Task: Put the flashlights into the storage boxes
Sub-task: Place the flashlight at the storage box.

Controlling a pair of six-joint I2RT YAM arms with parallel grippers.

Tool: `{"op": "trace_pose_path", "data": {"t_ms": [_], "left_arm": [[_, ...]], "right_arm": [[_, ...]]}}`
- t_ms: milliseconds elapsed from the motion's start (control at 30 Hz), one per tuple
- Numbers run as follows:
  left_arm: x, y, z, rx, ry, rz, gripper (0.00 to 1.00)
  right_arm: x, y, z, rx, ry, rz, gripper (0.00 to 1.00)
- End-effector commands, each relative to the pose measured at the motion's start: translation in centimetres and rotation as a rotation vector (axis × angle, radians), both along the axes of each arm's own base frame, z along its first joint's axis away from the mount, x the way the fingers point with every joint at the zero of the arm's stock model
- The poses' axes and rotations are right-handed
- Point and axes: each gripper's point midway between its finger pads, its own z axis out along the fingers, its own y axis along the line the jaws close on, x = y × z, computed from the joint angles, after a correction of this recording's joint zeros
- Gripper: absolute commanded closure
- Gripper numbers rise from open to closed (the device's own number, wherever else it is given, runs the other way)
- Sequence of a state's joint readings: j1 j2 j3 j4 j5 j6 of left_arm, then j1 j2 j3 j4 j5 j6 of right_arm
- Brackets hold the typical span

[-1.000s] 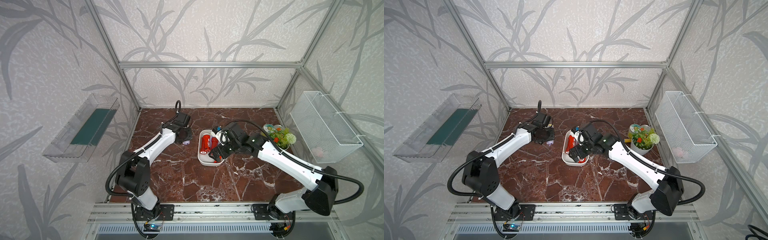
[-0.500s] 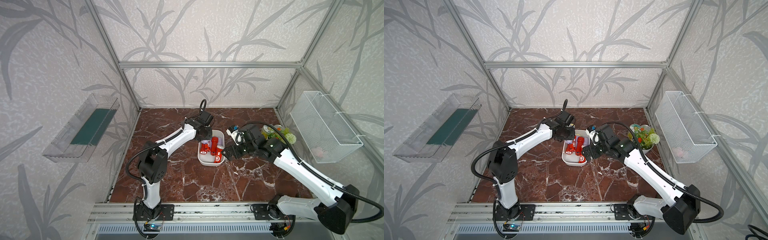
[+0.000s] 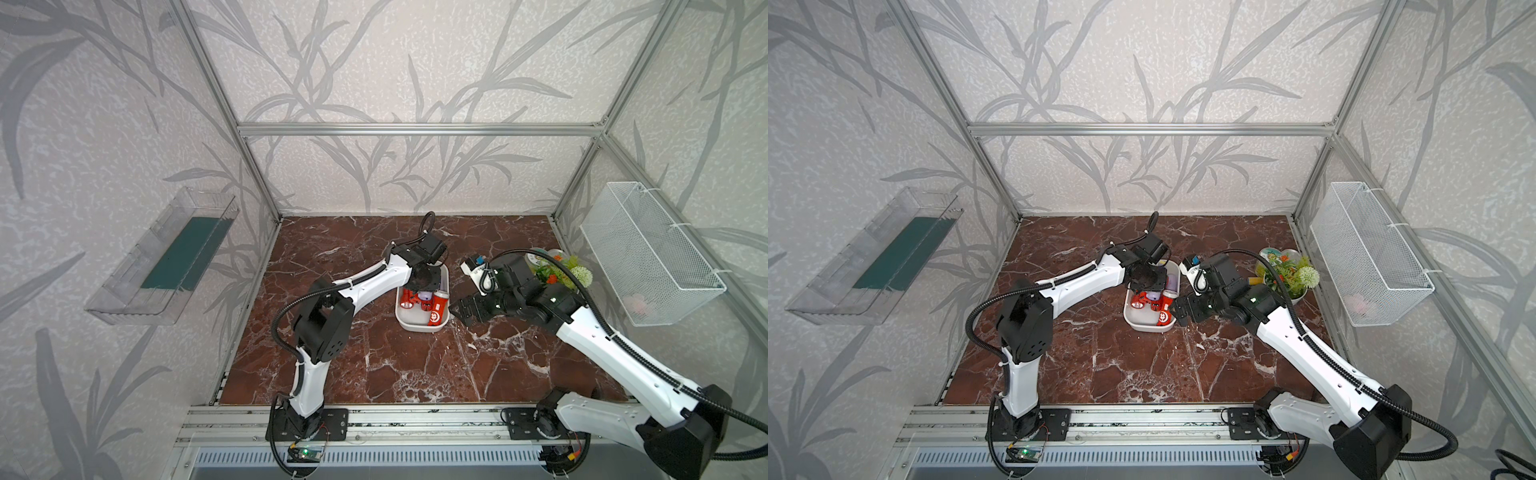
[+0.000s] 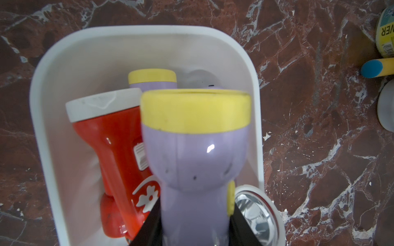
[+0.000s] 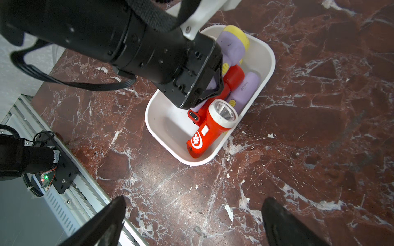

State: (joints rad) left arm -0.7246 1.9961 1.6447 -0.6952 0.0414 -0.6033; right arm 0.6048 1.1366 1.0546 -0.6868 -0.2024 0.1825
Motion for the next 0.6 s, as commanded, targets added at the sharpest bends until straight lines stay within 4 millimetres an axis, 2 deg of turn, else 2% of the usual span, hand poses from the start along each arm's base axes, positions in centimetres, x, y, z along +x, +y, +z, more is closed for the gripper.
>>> {"op": "trace_pose_path", "data": {"t_ms": [0, 200, 300, 367, 467, 500, 533, 567], "left_arm": [[-0.3, 0.6, -0.1, 0.019, 0.002, 0.025, 0.68], [-0.6, 1.2, -0.7, 0.047, 0.007, 0.027, 0.65], [-0.7, 1.5, -0.7, 0.054, 0.008, 0.03, 0.54], [-0.7, 1.6, -0.2, 0.052, -0.006, 0.032, 0.41], [-0.6, 1.8, 0.8, 0.043, -0.032, 0.03, 0.29], [-0.6, 1.9, 1.0, 0.042, -0.039, 0.03, 0.18], [-0.6, 1.9, 1.5, 0.04, -0.049, 0.03, 0.01], [-0.6, 2.1, 1.8, 0.041, -0.059, 0.03, 0.01]], "right_arm": [[-0.6, -0.4, -0.1, 0.008, 0.01, 0.001, 0.01], [-0.8, -0.4, -0.1, 0.016, 0.012, 0.0, 0.01], [-0.9, -0.5, 0.1, 0.019, 0.01, -0.003, 0.01], [-0.9, -0.5, 0.1, 0.021, 0.013, -0.003, 0.01], [-0.9, -0.4, 0.0, 0.026, 0.018, -0.005, 0.01], [-0.9, -0.4, 0.1, 0.027, 0.017, -0.006, 0.01], [-0.9, -0.4, 0.1, 0.028, 0.018, -0.008, 0.01], [-1.0, -0.4, 0.1, 0.032, 0.017, -0.008, 0.01]]}}
